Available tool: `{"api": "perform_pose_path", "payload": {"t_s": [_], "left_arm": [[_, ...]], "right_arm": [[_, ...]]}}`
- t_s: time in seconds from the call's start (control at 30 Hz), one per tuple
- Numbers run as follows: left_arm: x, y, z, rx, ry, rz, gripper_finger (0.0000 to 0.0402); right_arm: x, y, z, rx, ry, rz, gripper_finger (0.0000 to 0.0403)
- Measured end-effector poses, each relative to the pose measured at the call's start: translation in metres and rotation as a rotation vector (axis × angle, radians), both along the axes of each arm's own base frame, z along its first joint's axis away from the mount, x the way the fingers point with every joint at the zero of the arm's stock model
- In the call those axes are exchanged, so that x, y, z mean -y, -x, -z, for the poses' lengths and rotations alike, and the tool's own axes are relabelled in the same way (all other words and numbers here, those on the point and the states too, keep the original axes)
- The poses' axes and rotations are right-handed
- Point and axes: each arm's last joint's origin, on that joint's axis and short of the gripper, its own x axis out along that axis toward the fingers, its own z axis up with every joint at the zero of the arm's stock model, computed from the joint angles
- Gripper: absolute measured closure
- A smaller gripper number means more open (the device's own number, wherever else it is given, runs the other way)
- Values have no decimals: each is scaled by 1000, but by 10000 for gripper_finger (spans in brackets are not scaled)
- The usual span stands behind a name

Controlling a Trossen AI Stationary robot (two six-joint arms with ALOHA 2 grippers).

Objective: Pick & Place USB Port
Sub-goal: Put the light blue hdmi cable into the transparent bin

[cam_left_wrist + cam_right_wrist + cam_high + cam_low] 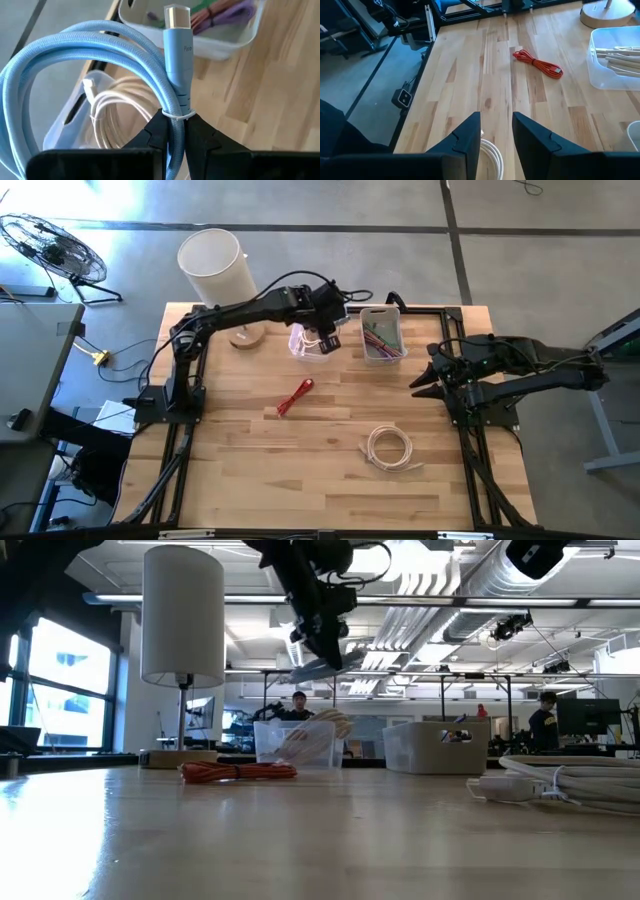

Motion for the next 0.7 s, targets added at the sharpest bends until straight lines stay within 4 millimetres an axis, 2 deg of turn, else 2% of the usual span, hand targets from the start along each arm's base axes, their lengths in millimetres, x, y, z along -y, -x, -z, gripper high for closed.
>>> {"api": "perform_pose_path", "payload": {"t_s": [0.47,0.7], "left_arm": [[6,-12,43,107,96,-30,369],[5,-12,48,112,81,-58,369]], "right_arm": [[0,2,3,-43,-43,5,297],[-1,2,3,-48,-46,5,297]]}}
